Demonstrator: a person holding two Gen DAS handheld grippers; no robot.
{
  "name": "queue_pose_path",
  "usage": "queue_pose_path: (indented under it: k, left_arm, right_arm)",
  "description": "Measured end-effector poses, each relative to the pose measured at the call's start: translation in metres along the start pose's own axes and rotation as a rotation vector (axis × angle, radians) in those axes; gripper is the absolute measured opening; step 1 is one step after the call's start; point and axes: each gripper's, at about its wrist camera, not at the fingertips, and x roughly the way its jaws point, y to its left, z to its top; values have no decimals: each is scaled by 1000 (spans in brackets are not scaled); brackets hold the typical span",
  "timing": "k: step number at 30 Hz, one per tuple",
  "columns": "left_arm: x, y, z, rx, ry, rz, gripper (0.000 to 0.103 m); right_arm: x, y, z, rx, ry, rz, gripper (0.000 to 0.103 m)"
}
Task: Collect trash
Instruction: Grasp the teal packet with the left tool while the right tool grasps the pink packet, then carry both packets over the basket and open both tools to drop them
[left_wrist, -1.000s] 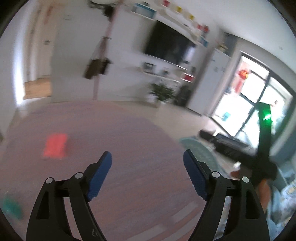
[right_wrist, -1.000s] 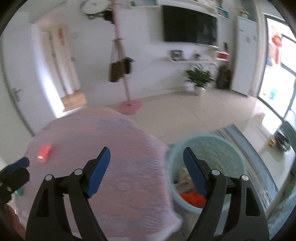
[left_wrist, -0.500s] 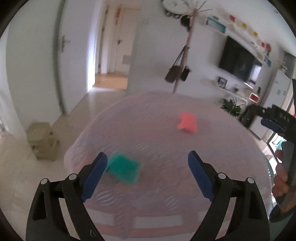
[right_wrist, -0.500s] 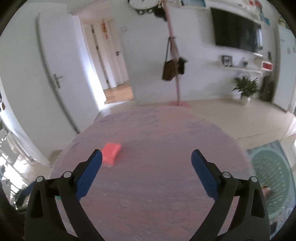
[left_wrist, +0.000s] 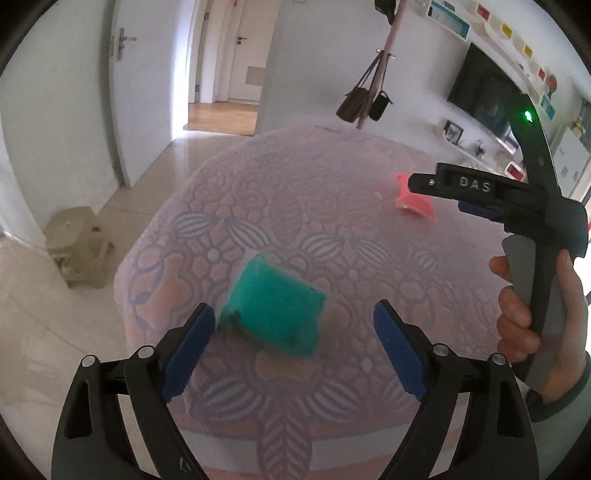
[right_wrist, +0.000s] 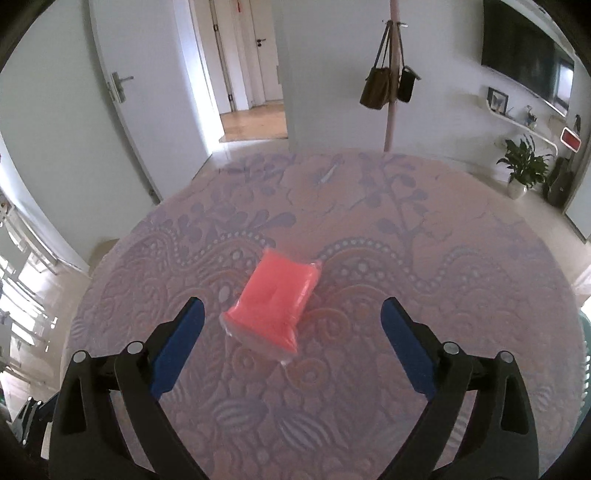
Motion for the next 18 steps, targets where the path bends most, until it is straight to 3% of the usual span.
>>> queue_pose_path:
  k: [6, 8, 10, 18]
  left_arm:
    - [3, -7, -3, 41, 2, 54, 69]
    - [2, -7, -4, 39, 0, 55, 58]
    - [0, -5, -5, 29, -9, 47, 52]
    - [-13, -3, -3, -23, -53, -36, 47]
  right_arm:
    - [15, 1, -1, 5, 24, 8, 66]
    - [16, 0, -3, 13, 26, 14, 62]
    - [14, 1, -5, 8, 15, -2, 48]
    - [-2, -10, -7, 40, -53, 19, 45]
